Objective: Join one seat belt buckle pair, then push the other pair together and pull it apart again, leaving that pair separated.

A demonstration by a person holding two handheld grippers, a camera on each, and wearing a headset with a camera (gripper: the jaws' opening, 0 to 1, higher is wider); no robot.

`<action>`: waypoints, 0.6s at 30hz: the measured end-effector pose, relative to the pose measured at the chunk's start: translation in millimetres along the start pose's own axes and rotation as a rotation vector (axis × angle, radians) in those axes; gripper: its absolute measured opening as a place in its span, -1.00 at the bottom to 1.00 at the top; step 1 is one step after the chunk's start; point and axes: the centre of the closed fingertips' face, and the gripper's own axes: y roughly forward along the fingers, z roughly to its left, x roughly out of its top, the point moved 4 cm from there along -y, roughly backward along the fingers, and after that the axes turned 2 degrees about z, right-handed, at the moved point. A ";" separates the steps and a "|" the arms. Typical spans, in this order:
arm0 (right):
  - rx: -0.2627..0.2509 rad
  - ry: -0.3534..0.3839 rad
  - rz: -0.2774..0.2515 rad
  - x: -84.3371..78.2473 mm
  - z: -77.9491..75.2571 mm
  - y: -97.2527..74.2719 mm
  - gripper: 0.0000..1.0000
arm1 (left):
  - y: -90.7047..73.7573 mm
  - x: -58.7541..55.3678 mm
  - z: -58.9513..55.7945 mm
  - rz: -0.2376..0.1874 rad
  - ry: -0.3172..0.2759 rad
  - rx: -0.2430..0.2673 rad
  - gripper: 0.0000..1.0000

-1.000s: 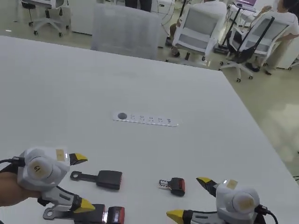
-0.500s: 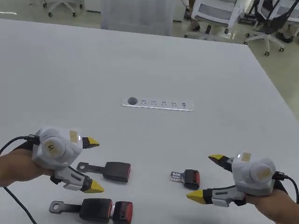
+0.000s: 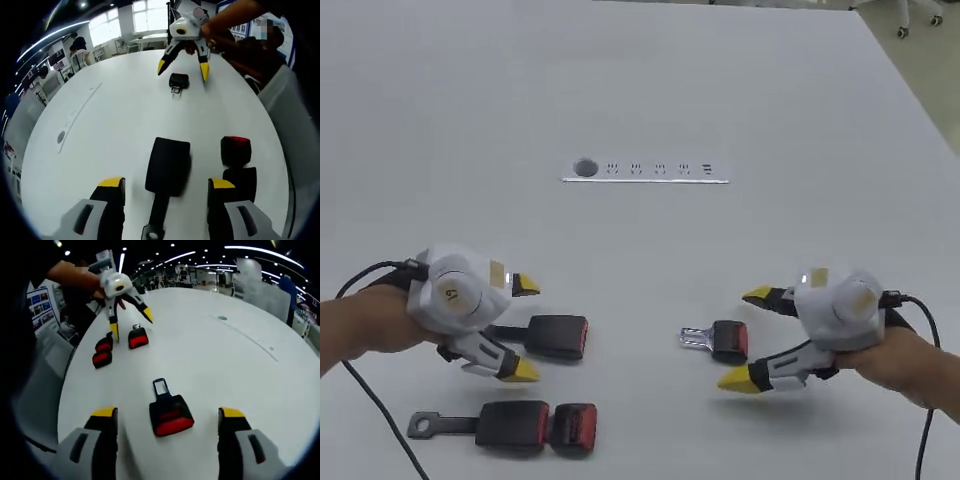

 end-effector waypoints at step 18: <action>0.057 -0.072 0.047 -8.2 -1.9 3.1 0.23 | 11.7 3.4 4.8 -0.016 -0.006 -0.042 -0.10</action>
